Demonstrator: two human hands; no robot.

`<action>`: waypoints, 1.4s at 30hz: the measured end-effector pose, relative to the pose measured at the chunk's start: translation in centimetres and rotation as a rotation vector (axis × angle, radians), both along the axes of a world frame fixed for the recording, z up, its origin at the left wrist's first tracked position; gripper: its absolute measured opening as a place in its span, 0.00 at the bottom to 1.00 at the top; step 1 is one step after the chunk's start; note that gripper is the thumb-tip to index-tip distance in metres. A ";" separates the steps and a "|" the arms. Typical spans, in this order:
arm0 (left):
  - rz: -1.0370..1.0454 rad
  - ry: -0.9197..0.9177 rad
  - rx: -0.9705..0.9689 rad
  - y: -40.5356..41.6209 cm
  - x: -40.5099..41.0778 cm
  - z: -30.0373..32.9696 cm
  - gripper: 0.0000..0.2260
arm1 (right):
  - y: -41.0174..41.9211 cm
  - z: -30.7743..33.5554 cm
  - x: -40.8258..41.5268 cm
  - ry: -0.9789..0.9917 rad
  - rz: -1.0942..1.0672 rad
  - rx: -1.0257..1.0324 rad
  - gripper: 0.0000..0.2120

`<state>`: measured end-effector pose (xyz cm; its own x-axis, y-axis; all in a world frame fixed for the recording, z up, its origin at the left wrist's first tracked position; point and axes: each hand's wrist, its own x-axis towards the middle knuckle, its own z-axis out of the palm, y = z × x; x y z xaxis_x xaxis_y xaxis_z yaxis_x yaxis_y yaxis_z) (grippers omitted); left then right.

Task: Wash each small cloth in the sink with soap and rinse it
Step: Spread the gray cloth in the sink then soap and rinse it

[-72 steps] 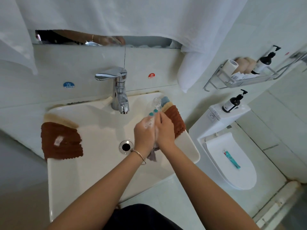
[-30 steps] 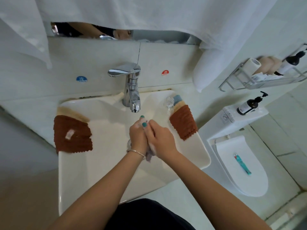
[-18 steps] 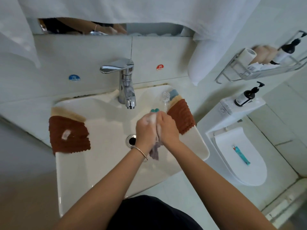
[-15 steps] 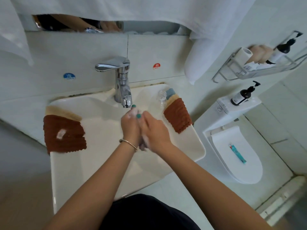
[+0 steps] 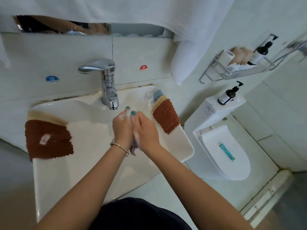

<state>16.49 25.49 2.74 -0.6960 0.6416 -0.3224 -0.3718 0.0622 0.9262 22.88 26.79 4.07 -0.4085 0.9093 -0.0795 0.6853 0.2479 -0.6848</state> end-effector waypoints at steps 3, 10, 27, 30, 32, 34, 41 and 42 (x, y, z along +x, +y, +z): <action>-0.006 -0.039 0.009 -0.4 0.5 0.1 0.17 | 0.7 0.3 0.0 0.022 -0.011 -0.024 0.16; 0.013 -0.038 -0.071 -0.7 -0.4 0.0 0.16 | -0.3 0.6 0.4 -0.078 0.164 0.049 0.15; -0.135 0.008 -0.021 -0.6 -0.4 0.6 0.15 | 0.9 0.8 0.9 -0.104 0.072 0.131 0.16; -0.195 0.031 0.087 -0.5 0.2 1.7 0.15 | 3.7 1.0 2.4 0.187 -0.099 -0.054 0.16; -0.166 0.125 0.118 -0.6 -0.5 1.8 0.16 | 4.6 1.2 3.6 0.292 -0.129 -0.038 0.16; -0.139 0.237 0.105 -1.0 -1.0 1.4 0.18 | 4.8 1.8 4.3 0.338 -0.113 0.026 0.17; 0.078 0.317 -0.025 0.1 -0.7 1.4 0.15 | -0.3 1.1 1.4 0.382 -0.091 0.154 0.13; 0.063 0.285 0.010 -0.1 -0.1 1.3 0.15 | -0.7 0.7 1.3 0.351 -0.075 0.164 0.13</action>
